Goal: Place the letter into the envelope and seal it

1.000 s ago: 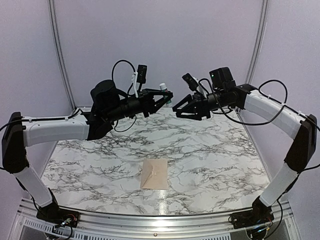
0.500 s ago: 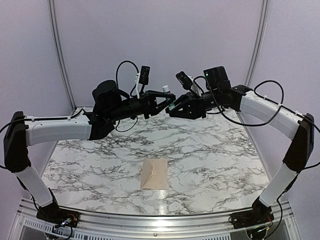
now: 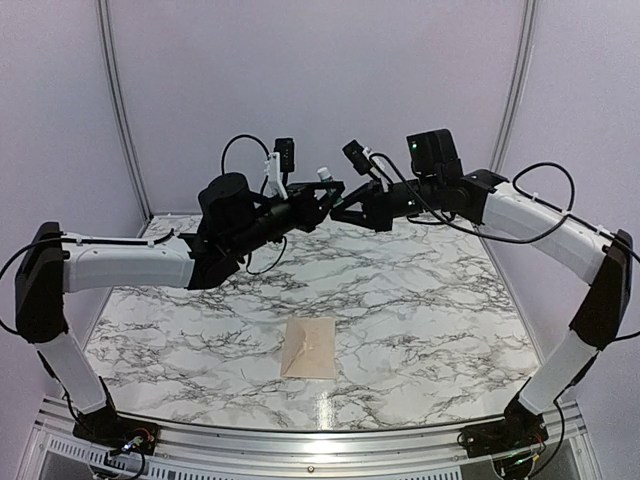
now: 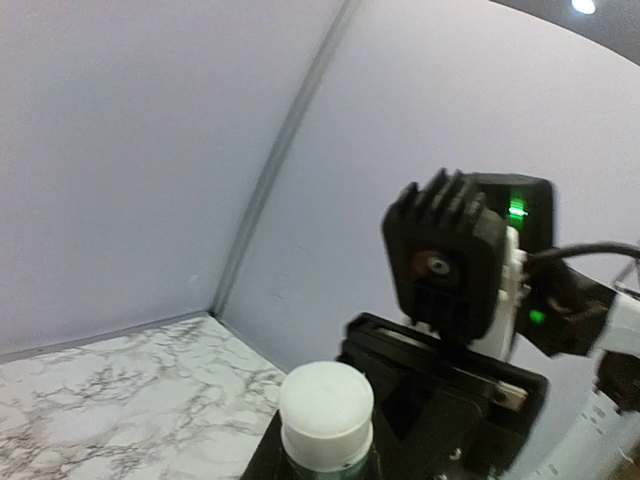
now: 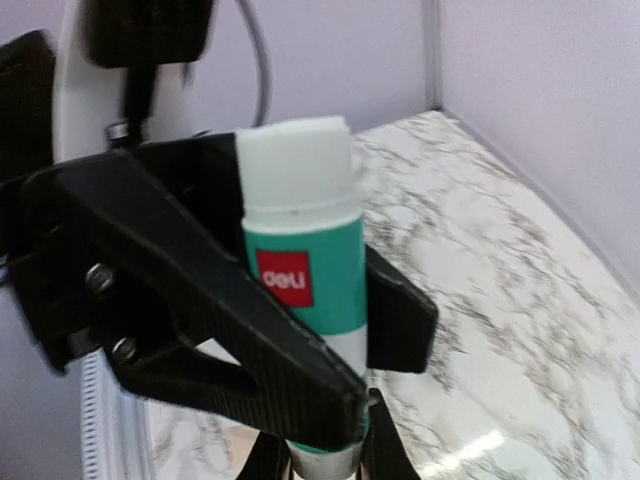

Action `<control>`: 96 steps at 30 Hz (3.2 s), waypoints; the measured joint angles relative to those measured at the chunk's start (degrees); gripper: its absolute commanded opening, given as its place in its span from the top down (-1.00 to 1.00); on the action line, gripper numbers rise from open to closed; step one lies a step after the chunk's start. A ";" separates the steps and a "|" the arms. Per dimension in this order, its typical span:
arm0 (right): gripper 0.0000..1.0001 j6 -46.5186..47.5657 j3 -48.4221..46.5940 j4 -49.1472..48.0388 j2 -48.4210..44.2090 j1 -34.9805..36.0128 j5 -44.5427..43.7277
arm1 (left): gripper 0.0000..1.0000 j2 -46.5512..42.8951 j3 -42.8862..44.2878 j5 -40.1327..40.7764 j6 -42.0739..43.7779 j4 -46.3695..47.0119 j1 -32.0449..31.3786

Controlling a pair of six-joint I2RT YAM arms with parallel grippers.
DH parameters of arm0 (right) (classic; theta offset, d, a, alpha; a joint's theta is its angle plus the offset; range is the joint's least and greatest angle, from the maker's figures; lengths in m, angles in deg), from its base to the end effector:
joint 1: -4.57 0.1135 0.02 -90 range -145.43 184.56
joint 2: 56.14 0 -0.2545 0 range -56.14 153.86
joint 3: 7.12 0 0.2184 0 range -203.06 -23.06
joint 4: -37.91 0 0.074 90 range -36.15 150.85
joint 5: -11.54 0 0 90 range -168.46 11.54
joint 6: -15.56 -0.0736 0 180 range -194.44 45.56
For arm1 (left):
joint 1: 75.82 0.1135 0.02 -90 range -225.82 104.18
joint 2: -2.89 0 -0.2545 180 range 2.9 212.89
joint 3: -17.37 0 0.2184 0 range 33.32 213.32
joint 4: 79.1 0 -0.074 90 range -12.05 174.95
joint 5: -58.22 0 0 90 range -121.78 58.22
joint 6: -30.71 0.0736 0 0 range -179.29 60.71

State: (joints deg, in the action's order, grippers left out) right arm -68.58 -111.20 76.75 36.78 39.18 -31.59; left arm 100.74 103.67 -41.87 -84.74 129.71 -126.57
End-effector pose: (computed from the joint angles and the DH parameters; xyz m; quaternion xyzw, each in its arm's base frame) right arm 0.2636 0.2472 0.3522 -0.4646 0.6655 0.4475 0.3754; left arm 0.2485 -0.3246 0.3653 0.1984 0.5609 -0.5360 0.5990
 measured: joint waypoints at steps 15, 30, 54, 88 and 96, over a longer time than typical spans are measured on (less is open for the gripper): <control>-0.08 1.73 2.60 3.80 -4.39 1.33 -21.97 | 1.00 3.63 0.46 20.06 1.62 1.29 -3.50; 0.03 10.32 0.83 9.73 0.33 -4.57 15.37 | 1.00 -1.09 -0.15 -14.88 0.68 1.70 1.03; 0.39 5.64 -0.26 5.62 0.33 -1.11 21.14 | 1.00 0.50 1.25 -19.37 -0.90 1.95 1.03; 1.00 0.02 1.73 1.68 -1.60 0.76 -9.57 | 1.00 3.26 0.72 11.72 -1.60 2.54 -3.48; 0.42 -4.07 2.21 2.49 -1.44 4.72 -29.40 | 1.00 9.46 5.18 27.39 -5.31 2.86 -5.97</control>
State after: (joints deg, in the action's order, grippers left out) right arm -72.64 -108.99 79.24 35.34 43.90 -60.98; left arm 110.20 108.85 -14.48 -90.06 132.57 -132.53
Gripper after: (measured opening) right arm 0.153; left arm 0.165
